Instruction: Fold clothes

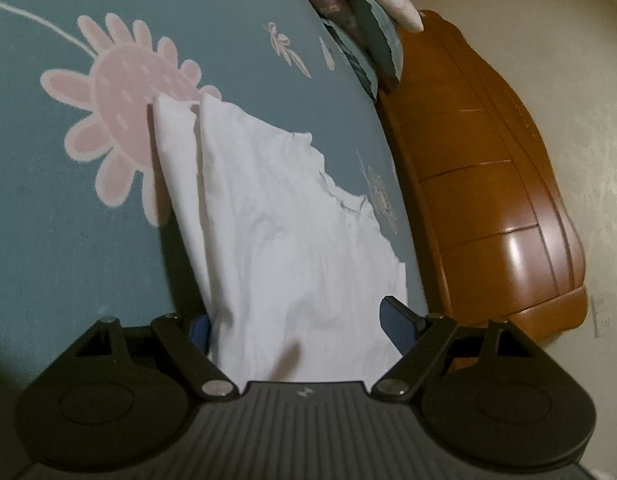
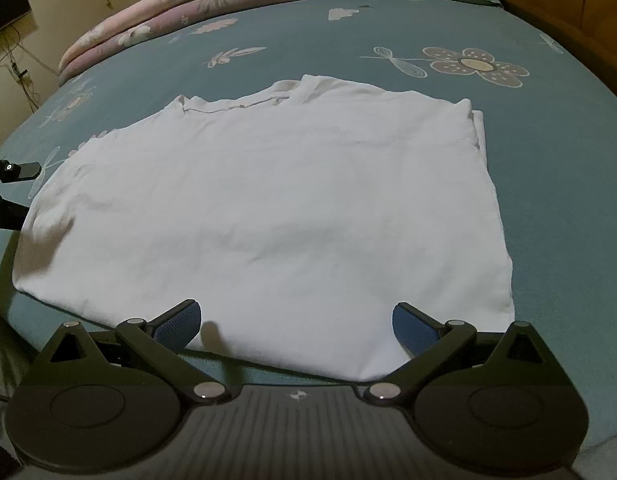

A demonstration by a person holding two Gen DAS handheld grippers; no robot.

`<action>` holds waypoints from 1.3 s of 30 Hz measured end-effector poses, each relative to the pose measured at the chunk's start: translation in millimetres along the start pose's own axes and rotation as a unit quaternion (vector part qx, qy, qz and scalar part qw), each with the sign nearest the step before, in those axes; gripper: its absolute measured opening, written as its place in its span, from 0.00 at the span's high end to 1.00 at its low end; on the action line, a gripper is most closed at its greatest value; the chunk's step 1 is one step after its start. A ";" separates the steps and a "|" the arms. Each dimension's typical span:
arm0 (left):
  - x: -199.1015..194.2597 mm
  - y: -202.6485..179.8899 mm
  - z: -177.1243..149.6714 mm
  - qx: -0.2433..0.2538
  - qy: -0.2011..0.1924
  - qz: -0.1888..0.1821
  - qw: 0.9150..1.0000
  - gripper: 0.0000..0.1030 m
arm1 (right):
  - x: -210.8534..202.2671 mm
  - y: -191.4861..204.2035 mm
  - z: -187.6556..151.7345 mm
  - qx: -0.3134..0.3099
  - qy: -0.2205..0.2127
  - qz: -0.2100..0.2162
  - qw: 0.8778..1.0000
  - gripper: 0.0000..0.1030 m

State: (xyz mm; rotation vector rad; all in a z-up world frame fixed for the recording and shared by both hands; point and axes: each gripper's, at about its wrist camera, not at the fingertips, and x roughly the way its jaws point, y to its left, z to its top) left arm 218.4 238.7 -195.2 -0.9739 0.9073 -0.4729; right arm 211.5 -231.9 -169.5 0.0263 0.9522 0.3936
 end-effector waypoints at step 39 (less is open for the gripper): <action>6.7 -51.6 7.2 0.041 0.025 0.188 0.981 0.93 | -12.2 -19.2 -0.7 0.057 -0.036 0.042 0.997 0.00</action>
